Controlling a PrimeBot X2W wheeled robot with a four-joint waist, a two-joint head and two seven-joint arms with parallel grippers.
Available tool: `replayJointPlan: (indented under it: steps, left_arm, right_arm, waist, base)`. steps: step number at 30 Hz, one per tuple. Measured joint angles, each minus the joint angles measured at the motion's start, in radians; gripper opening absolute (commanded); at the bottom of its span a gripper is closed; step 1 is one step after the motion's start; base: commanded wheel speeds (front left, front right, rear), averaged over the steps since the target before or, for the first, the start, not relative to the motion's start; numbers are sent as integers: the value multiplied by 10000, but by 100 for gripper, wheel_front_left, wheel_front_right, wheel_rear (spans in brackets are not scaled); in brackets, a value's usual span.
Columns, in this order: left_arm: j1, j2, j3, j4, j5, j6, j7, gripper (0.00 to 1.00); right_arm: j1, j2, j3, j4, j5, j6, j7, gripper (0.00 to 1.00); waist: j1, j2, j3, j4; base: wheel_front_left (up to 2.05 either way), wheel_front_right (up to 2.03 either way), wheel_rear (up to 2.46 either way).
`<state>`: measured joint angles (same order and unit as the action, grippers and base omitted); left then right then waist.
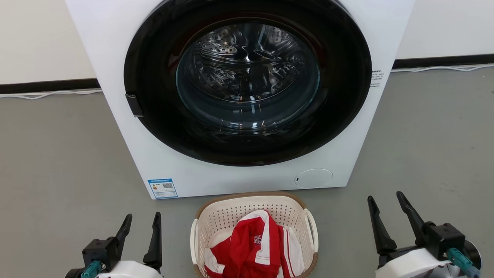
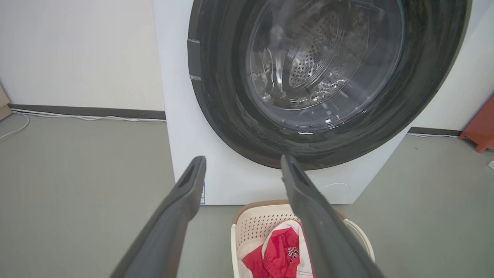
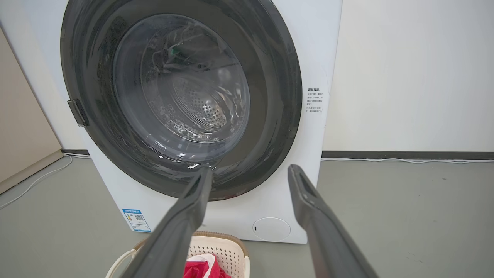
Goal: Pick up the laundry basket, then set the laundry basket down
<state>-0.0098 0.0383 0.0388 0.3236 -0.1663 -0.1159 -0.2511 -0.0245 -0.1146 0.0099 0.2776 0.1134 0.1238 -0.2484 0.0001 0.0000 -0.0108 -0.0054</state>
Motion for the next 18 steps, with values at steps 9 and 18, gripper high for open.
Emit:
replayJointPlan:
  steps: [9, 18]
  left_arm:
    - [0, 0, -17, 8, 0, 0, 0, 100]
    - [0, 0, -25, 13, 0, 0, 0, 100]
  right_arm:
    - [0, 0, -4, -2, 0, 0, 0, 100]
    - [1, 61, 8, -8, -6, 0, 0, 100]
  waist:
    - [0, 0, 32, 21]
    - [0, 0, 109, 23]
  base:
    - [0, 0, 0]
    - [0, 0, 0]
